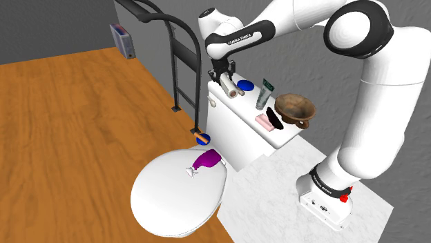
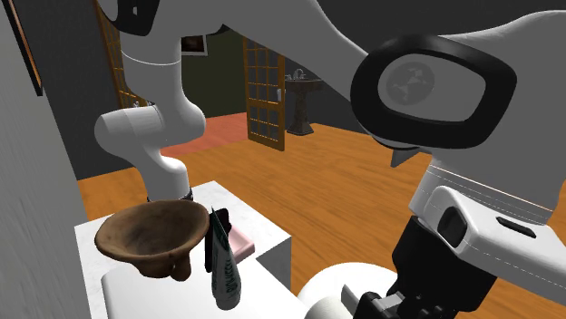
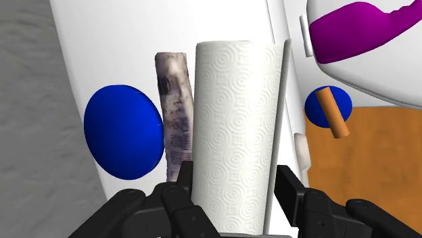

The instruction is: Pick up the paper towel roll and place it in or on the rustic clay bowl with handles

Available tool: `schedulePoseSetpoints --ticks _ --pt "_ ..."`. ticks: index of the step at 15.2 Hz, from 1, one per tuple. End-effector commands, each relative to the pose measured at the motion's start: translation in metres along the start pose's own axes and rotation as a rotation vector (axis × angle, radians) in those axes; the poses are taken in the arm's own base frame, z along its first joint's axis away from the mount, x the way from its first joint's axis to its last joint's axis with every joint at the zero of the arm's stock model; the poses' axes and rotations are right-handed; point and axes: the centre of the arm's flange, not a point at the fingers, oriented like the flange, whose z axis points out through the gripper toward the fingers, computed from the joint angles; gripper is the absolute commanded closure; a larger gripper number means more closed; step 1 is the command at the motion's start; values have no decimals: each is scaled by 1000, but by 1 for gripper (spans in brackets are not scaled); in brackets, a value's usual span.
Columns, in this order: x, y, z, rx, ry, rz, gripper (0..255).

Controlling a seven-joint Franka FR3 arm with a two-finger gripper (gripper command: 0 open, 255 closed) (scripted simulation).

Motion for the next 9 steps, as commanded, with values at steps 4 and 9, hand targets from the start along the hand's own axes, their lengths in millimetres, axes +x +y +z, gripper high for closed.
schedulePoseSetpoints --ticks 4,9 --pt "0 2 -5 0 -1 0 255" --pt "0 12 -29 0 -1 0 255"
